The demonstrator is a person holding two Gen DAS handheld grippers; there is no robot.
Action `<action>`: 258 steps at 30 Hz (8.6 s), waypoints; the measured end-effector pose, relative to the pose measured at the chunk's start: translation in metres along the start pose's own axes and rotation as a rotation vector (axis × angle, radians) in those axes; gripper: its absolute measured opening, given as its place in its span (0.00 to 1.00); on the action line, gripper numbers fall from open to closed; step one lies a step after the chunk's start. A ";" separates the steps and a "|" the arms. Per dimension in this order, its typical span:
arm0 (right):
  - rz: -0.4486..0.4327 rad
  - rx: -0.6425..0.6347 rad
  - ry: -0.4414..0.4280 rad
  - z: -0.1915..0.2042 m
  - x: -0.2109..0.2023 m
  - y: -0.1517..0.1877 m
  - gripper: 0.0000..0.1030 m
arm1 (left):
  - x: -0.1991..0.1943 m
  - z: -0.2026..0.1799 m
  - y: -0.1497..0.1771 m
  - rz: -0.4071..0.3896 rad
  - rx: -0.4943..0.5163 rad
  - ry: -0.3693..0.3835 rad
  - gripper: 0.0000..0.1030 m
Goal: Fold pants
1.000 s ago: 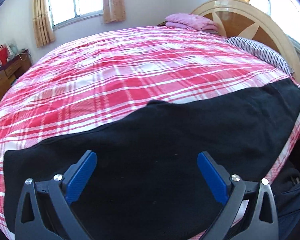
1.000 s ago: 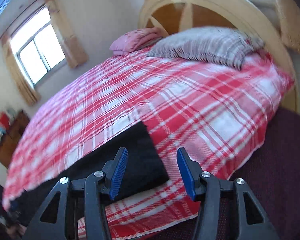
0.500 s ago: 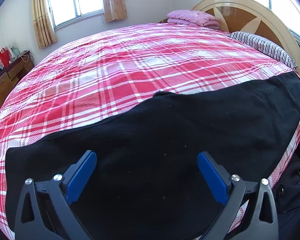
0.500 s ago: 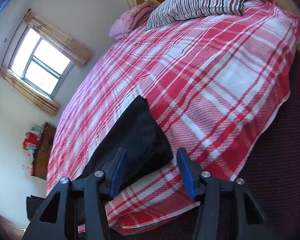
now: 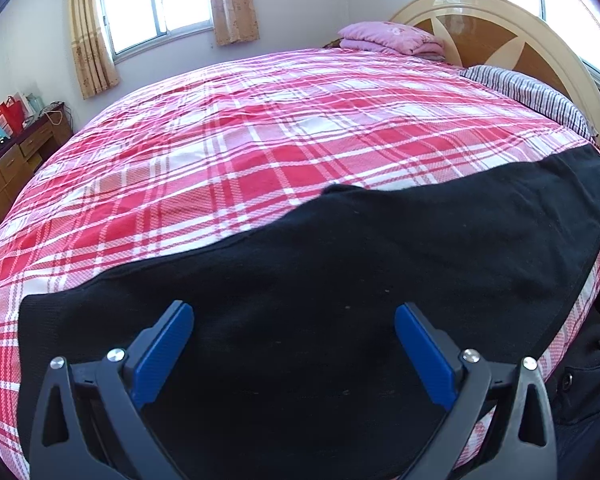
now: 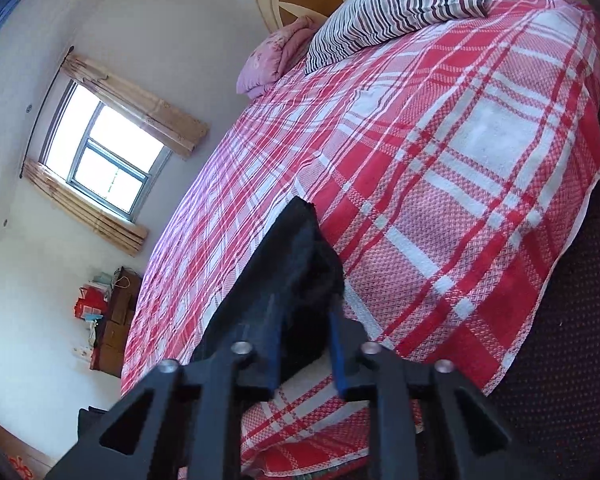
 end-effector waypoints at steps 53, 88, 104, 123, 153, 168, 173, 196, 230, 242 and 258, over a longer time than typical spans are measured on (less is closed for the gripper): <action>0.399 -1.043 -0.304 0.311 0.122 0.207 0.53 | 0.012 -0.156 -0.028 0.199 -0.167 0.637 0.99; 0.151 -0.674 -0.248 0.234 0.122 0.117 0.54 | 0.026 -0.127 -0.011 0.281 -0.312 0.556 0.11; 0.133 -0.744 -0.205 0.237 0.125 0.129 0.54 | 0.010 -0.134 -0.016 0.197 -0.291 0.588 0.08; 0.371 -1.301 -0.389 0.345 0.126 0.276 0.54 | 0.001 -0.088 -0.034 0.124 -0.320 0.464 0.57; 0.535 -1.107 -0.521 0.347 0.140 0.288 0.60 | -0.010 -0.005 -0.070 0.000 -0.350 0.281 0.71; 0.373 -1.030 -0.488 0.355 0.136 0.257 0.60 | -0.025 0.179 0.013 0.040 -0.443 -0.093 0.74; 0.349 -0.985 -0.460 0.354 0.142 0.242 0.61 | -0.015 0.179 0.022 0.030 -0.413 -0.099 0.75; 0.296 -0.976 -0.275 0.327 0.156 0.218 0.61 | -0.054 0.152 -0.007 -0.030 -0.564 0.299 0.22; 0.151 -0.670 -0.008 0.217 0.135 0.072 0.61 | -0.054 -0.196 -0.093 0.100 -0.076 0.684 0.22; 0.154 -0.649 0.005 0.204 0.134 0.059 0.61 | 0.009 -0.271 -0.053 0.202 0.050 0.613 0.29; 0.305 -0.810 -0.092 0.255 0.110 0.126 0.61 | -0.020 -0.154 -0.045 -0.036 0.006 0.360 0.76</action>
Point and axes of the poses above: each gripper's, at about its wrist camera, not at the fingertips, and x roughly the way its jaws point, z to its left, y to its underside, the point moved 8 cm from there along x, roughly the way its jaws point, and after that the axes turned 10 degrees about -x, right-handed, at the moved point
